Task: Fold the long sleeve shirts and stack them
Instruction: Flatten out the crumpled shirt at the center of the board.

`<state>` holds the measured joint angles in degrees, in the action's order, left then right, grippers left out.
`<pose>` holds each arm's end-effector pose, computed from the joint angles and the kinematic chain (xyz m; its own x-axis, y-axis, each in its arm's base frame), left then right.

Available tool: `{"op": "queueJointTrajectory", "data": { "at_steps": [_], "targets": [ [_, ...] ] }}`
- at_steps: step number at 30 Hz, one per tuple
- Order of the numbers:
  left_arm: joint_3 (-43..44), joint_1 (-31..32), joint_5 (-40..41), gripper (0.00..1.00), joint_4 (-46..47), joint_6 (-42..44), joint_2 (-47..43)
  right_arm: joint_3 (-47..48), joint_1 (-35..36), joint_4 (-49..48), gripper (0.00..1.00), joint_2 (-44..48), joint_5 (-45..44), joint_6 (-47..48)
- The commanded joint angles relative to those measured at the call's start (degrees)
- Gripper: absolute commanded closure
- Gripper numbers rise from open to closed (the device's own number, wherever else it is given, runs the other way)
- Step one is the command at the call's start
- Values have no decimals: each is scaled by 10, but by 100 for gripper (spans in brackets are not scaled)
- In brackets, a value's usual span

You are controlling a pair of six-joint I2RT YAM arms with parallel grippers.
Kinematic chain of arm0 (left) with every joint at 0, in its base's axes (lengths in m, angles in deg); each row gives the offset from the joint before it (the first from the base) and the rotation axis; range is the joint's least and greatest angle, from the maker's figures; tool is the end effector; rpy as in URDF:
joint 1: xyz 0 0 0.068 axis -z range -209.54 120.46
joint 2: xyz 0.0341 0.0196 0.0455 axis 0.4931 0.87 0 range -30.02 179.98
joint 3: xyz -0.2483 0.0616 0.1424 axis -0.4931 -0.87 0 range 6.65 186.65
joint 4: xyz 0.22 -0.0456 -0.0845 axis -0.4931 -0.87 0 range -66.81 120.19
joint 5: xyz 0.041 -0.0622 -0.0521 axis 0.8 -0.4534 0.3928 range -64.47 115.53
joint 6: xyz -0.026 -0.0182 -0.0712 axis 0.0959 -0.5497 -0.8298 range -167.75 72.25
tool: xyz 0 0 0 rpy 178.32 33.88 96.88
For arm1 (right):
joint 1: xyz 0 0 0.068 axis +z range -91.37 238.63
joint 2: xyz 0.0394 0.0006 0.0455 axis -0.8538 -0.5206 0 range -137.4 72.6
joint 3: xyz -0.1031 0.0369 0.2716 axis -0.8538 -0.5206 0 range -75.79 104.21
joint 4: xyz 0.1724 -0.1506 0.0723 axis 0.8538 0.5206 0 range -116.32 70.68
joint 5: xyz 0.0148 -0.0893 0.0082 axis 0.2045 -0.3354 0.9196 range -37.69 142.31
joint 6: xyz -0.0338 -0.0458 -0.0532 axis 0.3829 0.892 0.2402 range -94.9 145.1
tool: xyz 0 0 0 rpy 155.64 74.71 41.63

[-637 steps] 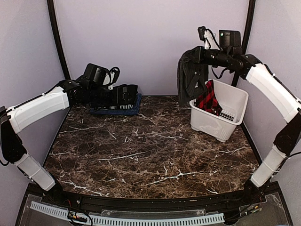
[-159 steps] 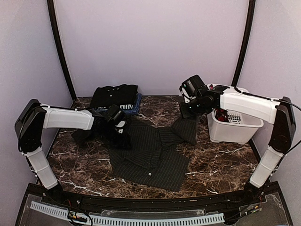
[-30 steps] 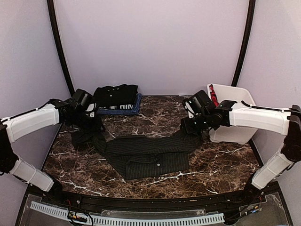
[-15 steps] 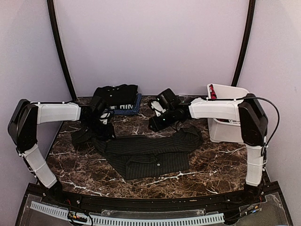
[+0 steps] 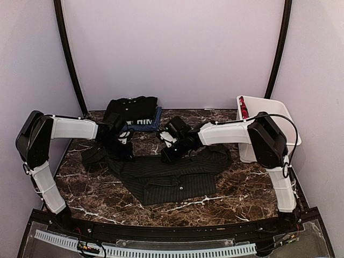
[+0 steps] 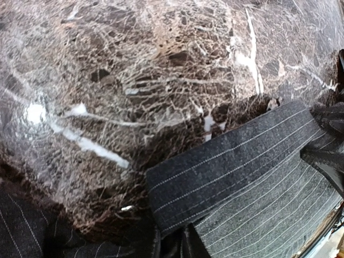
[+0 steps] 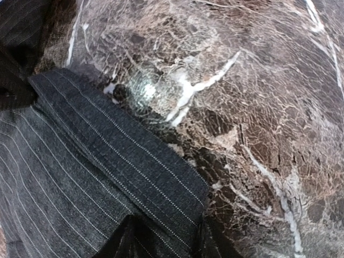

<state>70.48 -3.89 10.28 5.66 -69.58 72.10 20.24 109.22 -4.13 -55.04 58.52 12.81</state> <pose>0.3118 -0.1692 0.1782 -0.9400 0.0536 -0.3369 0.1901 0.9023 -0.3870 0.3100 0.3887 0.1606 -0.6728 -0.4853 -0.5584 -0.6810 0.7011 0.2112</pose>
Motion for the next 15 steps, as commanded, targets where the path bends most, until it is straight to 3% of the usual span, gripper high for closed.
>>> {"op": "queueJointTrajectory", "data": {
  "at_steps": [1,6,15],
  "targets": [
    [24,2,-12,94,19,-5,0,35,1,-16,74,-13,-26,-18],
    [40,4,-4,100,31,-3,-5,56,0,-7,100,-24,-45,-26],
    [104,6,10,100,64,-5,-25,76,-9,4,100,23,-189,-30]
  ]
}}
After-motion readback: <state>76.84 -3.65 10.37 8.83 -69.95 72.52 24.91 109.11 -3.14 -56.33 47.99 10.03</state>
